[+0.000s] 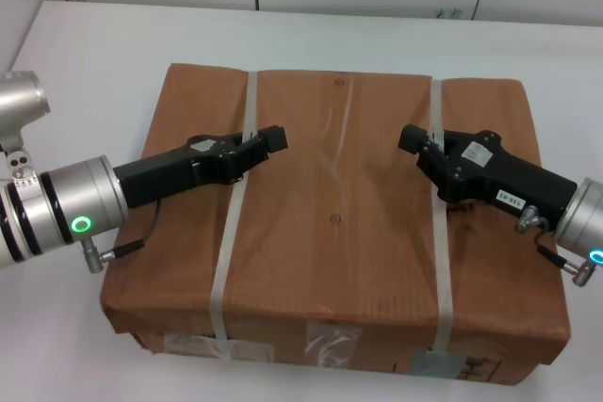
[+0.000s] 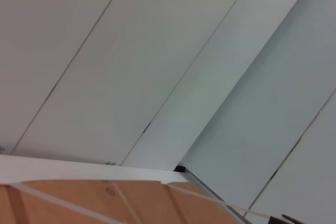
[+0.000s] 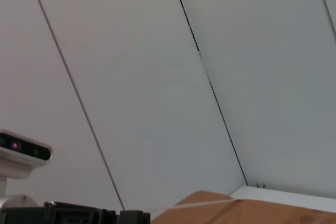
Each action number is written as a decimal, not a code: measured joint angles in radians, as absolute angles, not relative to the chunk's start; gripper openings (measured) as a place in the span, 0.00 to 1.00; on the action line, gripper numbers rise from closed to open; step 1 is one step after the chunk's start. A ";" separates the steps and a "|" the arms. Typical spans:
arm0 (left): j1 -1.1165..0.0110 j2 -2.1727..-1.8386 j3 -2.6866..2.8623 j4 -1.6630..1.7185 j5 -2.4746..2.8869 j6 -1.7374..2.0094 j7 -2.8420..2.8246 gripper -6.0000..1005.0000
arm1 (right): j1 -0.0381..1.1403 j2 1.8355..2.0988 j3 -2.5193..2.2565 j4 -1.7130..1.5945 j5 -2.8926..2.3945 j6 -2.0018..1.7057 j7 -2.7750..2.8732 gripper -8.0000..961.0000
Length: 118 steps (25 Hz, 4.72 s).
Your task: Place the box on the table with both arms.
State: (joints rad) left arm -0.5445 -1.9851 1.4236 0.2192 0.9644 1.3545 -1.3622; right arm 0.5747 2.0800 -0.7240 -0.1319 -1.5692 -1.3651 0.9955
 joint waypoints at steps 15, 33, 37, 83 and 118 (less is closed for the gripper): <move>-0.545 -1.986 1.424 0.219 0.964 1.354 -1.362 0.09 | 0.577 2.080 -0.724 -0.132 -1.569 -1.365 0.997 0.01; -0.555 -2.022 1.434 0.211 0.996 1.131 -1.283 0.09 | 0.655 2.080 -0.738 -0.056 -1.579 -1.132 1.014 0.01; -0.569 -2.037 1.433 0.213 0.996 1.035 -1.253 0.09 | 0.694 2.080 -0.747 -0.024 -1.583 -1.050 1.026 0.01; -0.599 -2.049 1.486 0.181 0.996 0.825 -1.252 0.53 | 0.715 2.080 -0.707 -0.025 -1.672 -0.788 1.189 0.63; -0.427 -1.881 1.456 0.436 1.038 1.618 -1.142 0.71 | 0.518 2.068 -0.740 -0.482 -1.852 -1.669 1.086 0.78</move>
State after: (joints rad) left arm -0.4275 -1.8809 1.4562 0.4360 1.0376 1.6179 -1.1424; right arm 0.5181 2.0681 -0.7395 -0.4825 -1.8525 -1.6690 1.0861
